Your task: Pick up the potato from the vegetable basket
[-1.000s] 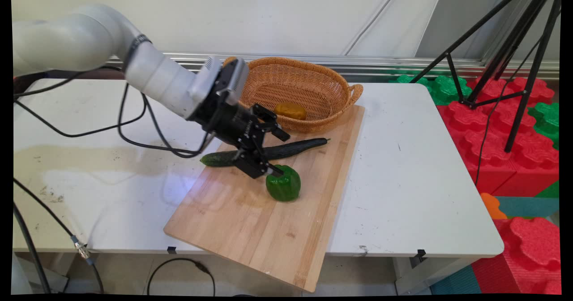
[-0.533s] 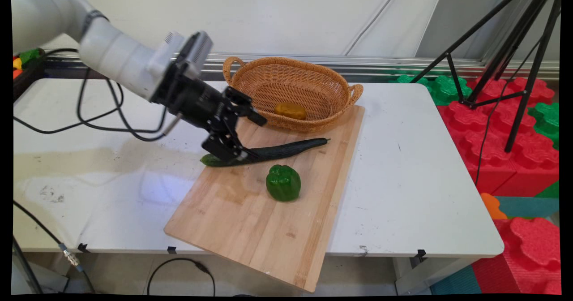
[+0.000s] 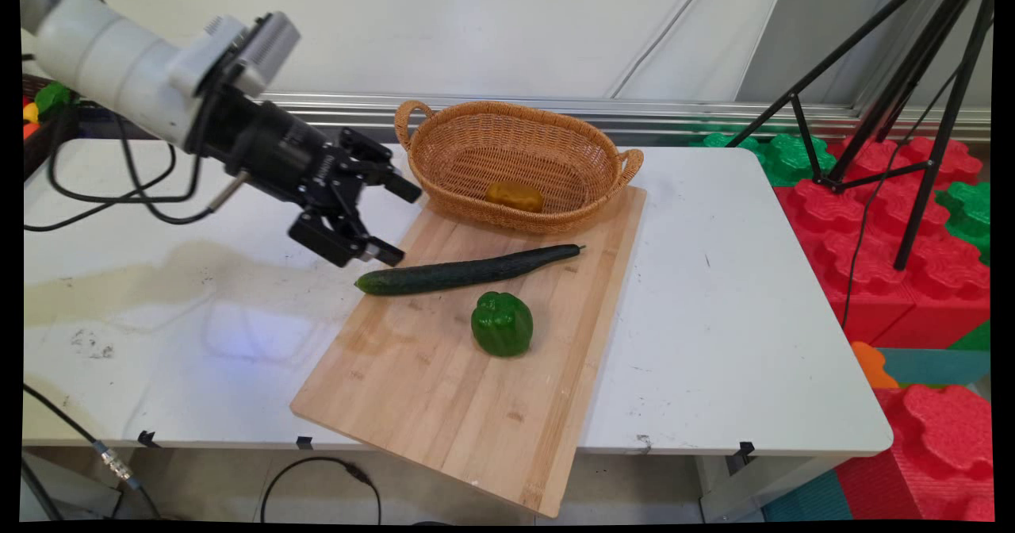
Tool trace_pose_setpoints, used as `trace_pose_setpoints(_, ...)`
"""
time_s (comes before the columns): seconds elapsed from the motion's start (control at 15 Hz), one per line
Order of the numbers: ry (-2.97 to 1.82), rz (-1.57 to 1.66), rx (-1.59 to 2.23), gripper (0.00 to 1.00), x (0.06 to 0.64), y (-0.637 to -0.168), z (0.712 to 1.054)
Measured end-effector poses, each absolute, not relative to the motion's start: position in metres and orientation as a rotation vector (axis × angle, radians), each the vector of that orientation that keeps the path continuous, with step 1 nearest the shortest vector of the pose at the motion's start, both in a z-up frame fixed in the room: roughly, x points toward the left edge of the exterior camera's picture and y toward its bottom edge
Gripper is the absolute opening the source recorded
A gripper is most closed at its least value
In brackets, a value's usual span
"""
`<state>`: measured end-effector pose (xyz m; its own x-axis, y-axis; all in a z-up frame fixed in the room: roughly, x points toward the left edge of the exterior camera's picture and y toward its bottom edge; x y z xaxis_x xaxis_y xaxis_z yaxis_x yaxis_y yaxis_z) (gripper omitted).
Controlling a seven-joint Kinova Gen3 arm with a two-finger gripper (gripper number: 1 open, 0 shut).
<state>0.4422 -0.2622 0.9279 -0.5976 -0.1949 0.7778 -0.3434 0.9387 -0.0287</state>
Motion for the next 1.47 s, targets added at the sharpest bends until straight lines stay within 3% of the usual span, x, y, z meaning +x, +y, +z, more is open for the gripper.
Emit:
trace_pose_setpoints(0.73,-2.19,0.261,0.472,1.0,0.48,-0.259,0.952)
trace_pose_setpoints(1.07,-2.187,0.354,0.528,1.0,0.492,-0.294,0.954)
trace_pose_setpoints(1.47,-2.219,0.42,0.562,1.0,0.492,-0.355,0.934)
